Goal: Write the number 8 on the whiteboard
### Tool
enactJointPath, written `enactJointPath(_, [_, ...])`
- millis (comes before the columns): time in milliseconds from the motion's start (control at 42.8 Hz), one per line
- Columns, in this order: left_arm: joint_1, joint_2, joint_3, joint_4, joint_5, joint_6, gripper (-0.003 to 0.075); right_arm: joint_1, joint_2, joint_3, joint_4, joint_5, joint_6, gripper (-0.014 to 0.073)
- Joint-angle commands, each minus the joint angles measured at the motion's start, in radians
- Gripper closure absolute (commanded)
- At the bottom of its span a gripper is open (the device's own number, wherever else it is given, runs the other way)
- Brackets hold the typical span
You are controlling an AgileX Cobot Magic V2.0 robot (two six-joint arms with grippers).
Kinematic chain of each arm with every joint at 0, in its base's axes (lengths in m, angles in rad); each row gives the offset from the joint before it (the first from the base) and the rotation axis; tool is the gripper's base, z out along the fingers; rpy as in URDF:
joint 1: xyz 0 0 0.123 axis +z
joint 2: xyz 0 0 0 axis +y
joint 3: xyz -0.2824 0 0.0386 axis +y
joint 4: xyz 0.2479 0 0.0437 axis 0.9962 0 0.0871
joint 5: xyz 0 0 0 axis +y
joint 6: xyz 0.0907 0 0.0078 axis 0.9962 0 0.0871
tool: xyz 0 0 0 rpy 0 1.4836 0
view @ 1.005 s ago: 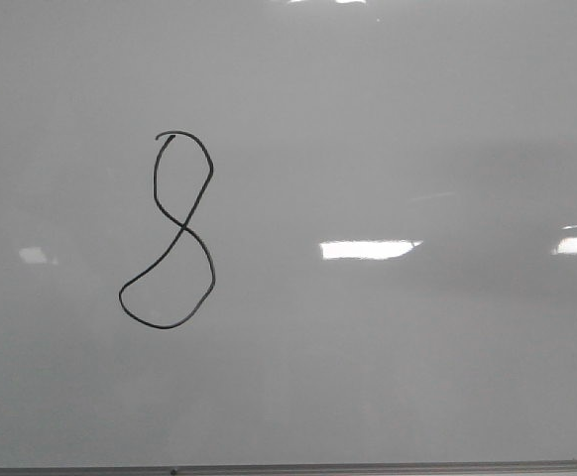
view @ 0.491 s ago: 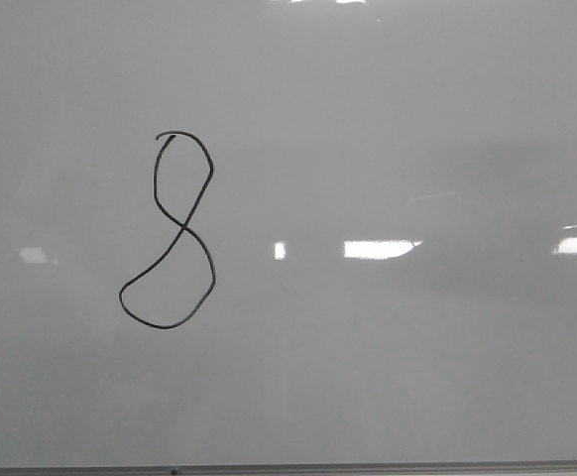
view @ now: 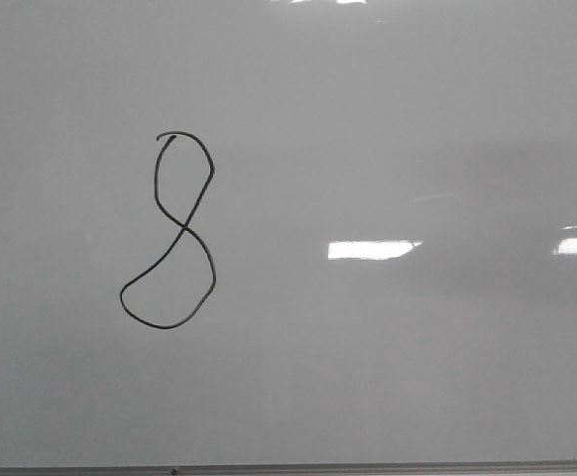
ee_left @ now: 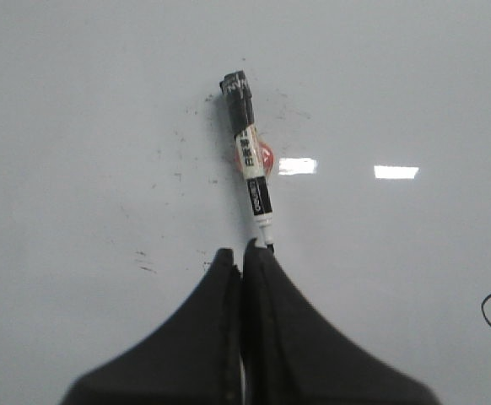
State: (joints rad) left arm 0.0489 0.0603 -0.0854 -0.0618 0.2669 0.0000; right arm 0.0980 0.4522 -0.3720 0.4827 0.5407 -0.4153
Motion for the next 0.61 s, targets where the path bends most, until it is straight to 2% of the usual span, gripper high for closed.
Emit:
enactJointPath(0, [-0.006,-0.052,0.027,0.01,-0.103,-0.04,0.0741,-0.007,0.003,-0.027,0.011,-0.066,-0.006,0.065])
enactJointPath(234, [-0.006,-0.081,0.107,0.009,-0.194,-0.04,0.0741,-0.007,0.003,-0.027,0.011,-0.064,-0.006,0.065])
enactJointPath(584, [-0.006,-0.079,0.107,0.009,-0.192,-0.04,0.0741,-0.007,0.003,-0.027,0.011,-0.063,-0.006,0.065])
